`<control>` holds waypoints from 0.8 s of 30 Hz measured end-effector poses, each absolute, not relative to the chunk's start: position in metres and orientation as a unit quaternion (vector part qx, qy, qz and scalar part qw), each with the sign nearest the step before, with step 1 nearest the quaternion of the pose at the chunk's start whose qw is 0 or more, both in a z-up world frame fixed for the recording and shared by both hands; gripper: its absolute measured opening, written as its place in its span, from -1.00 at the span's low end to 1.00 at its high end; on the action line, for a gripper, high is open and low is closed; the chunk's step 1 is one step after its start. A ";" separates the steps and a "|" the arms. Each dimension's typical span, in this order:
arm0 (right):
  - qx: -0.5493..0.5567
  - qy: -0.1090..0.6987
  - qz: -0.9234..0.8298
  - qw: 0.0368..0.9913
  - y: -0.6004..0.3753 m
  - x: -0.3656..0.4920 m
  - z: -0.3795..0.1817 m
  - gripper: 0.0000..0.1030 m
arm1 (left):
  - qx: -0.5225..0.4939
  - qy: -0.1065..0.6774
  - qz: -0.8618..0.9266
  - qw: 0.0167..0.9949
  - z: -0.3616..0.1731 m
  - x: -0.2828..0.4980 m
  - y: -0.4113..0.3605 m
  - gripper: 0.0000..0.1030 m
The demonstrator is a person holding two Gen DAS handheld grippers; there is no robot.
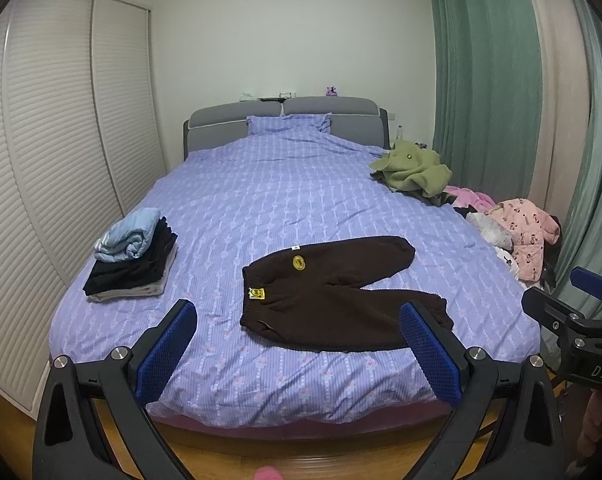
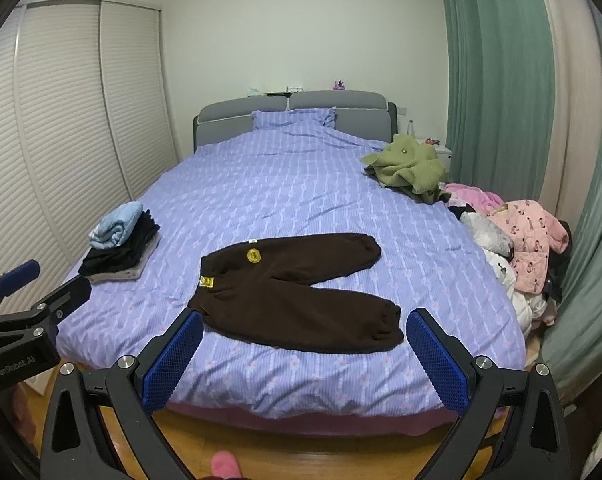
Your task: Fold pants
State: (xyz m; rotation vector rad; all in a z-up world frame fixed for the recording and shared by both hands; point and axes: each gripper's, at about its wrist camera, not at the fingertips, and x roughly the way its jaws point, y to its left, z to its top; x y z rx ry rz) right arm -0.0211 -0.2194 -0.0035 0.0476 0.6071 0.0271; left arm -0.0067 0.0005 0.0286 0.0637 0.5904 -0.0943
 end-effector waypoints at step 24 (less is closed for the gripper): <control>0.027 0.300 0.014 0.954 -0.227 -0.023 -0.003 1.00 | 0.032 0.295 -0.048 0.954 0.028 -0.009 -0.003 1.00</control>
